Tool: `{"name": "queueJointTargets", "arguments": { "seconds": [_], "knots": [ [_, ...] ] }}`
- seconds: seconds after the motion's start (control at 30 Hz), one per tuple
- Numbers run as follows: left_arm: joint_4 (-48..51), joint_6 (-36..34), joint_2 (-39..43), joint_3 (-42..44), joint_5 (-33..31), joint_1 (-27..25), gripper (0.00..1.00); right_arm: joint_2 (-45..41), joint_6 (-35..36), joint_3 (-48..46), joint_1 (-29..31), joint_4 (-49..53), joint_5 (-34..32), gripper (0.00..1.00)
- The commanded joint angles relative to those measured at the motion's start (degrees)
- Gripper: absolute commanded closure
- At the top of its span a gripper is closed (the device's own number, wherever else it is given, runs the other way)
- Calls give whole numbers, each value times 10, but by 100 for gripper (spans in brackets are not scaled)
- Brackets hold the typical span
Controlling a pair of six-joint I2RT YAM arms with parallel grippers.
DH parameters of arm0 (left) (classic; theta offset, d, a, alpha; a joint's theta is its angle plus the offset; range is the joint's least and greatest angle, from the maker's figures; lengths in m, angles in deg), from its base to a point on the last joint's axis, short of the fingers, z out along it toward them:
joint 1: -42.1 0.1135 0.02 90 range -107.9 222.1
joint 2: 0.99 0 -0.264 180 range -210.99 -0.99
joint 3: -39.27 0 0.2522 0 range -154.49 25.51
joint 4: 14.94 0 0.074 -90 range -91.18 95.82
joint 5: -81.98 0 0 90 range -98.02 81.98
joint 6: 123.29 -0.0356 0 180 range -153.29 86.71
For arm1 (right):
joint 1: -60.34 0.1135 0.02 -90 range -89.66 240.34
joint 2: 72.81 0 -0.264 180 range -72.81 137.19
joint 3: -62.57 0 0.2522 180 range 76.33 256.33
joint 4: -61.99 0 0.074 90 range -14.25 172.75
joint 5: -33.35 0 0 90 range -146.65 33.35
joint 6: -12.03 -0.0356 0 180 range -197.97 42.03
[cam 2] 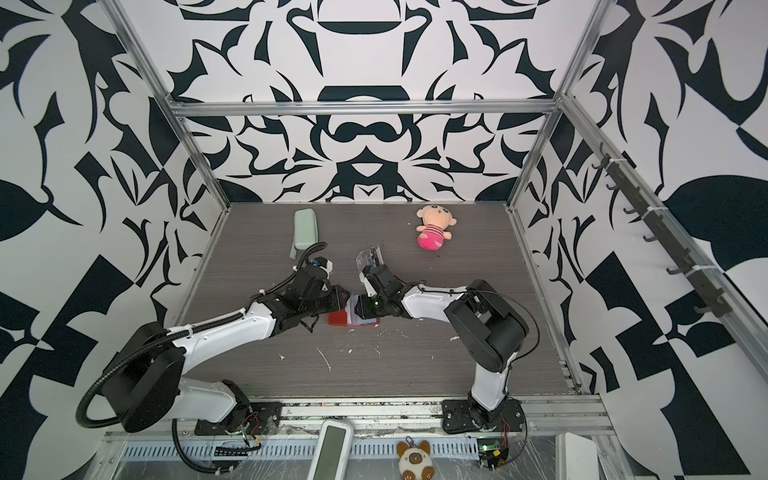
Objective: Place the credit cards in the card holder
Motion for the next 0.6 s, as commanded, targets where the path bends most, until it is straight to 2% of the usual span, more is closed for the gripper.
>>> {"name": "queueJointTargets", "arguments": {
  "seconds": [0.0, 0.17, 0.37, 0.57],
  "knots": [
    [30, -13, 20, 12, -37, 1, 65, 2, 3, 31, 10, -8, 9, 68],
    [36, -18, 8, 13, -35, 0, 70, 20, 7, 49, 16, 18, -13, 68],
    [44, -13, -68, -7, -11, 0, 78, 19, 8, 51, 18, 30, -34, 71],
    [45, -3, -113, -16, -7, 0, 80, -7, 10, 42, 19, 36, -53, 72]
  ]
}}
